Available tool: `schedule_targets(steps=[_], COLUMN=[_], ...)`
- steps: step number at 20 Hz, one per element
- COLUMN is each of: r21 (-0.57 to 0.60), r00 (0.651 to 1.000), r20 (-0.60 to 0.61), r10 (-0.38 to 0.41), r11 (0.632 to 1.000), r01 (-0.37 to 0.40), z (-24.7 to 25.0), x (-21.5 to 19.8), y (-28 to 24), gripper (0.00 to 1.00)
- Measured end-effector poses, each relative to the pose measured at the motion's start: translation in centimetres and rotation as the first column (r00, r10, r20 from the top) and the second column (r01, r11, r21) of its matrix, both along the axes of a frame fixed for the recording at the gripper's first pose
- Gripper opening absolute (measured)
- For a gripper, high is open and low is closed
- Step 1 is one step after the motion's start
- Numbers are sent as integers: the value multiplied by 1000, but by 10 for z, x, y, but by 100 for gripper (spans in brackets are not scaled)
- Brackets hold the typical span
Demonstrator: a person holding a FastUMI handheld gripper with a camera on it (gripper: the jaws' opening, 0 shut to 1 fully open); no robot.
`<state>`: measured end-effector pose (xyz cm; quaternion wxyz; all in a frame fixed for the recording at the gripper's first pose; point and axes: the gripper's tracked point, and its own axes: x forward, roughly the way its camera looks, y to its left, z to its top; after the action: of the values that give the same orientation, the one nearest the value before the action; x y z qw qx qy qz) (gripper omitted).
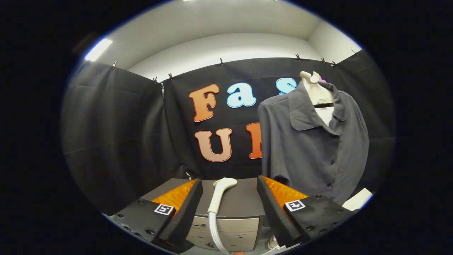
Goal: Iron the clothes twice with a garment steamer, once on the left side and once on the right side.
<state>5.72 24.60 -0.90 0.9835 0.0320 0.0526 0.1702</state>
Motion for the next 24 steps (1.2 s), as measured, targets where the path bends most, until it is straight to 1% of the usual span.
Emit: schedule_targets(steps=[3,8,11,14,17,20,24], r21=[-20,-42,-71,-109,-120,-150,-174], r00=[999,994,991,989,977,969,948], r20=[-14,-73,-103,-135,-207,-244,-319], r10=[46,85,85,55,59,40,6], r11=[999,995,993,992,989,986,983], r01=[-46,-88,-92,-70,-85,-78,-65], z=[-1,-20,-33,-47,-71,-89,-121], x=[15,45,70,97,116,136,164], y=[35,78,98,106,119,122,126], gripper=[98,98,98,98,98,98,99])
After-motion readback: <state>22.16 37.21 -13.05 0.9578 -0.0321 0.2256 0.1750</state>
